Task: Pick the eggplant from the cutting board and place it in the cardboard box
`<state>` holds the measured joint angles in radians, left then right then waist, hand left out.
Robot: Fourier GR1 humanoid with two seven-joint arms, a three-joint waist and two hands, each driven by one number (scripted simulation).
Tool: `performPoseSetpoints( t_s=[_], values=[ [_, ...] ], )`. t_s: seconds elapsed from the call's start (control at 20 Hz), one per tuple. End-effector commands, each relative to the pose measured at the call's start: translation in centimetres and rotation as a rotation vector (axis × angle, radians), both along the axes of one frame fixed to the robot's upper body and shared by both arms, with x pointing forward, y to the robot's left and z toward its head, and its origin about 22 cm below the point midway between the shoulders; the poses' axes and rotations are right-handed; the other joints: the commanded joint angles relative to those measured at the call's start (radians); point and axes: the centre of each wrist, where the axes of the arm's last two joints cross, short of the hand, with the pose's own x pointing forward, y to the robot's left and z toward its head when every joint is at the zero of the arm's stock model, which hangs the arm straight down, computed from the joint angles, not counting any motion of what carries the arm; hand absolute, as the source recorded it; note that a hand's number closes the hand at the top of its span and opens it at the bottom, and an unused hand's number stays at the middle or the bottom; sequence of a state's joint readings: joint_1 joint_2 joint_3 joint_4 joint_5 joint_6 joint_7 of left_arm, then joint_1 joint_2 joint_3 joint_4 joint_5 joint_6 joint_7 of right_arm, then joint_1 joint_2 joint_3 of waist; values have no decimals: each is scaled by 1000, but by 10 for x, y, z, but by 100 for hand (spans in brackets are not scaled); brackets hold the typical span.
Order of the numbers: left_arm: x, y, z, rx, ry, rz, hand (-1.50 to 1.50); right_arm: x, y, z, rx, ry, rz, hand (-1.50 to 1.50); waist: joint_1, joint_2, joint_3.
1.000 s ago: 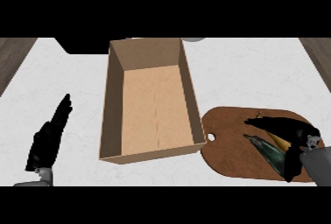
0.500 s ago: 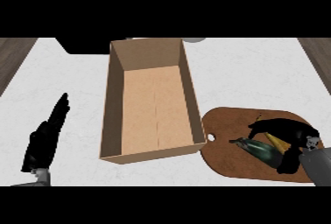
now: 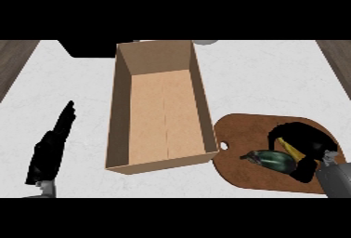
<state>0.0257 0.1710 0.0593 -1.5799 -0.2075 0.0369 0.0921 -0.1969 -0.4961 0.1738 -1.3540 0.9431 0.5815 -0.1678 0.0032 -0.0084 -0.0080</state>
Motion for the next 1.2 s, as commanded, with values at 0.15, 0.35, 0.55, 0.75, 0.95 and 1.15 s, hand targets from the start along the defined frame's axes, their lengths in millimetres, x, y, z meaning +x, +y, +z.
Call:
performPoseSetpoints(
  t_s=[0.15, 0.35, 0.55, 0.75, 0.95, 1.15],
  values=[
    [-14, 18, -8, 12, 37, 88, 0, -29, 15, -12, -90, -231, -543, 150, -91, -24, 2],
    [-12, 16, -3, 11, 24, 82, 0, -52, 63, -12, -81, -377, -760, 150, -91, -23, 3],
    [-5, 8, -4, -7, 36, 47, 0, -80, 118, 6, -121, -525, -868, 150, -61, -9, 3],
    [-1, 11, -2, 5, 10, 45, 0, -122, 149, 45, -54, -604, -924, 150, -37, -2, 5],
    [2, 16, 13, -7, 15, 10, 0, -134, 173, 84, 189, -782, -858, 150, -15, -1, 7],
    [2, 3, -6, -1, 10, 0, 0, -144, 203, 111, 367, -874, -781, 150, -1, 6, 6]
  ],
)
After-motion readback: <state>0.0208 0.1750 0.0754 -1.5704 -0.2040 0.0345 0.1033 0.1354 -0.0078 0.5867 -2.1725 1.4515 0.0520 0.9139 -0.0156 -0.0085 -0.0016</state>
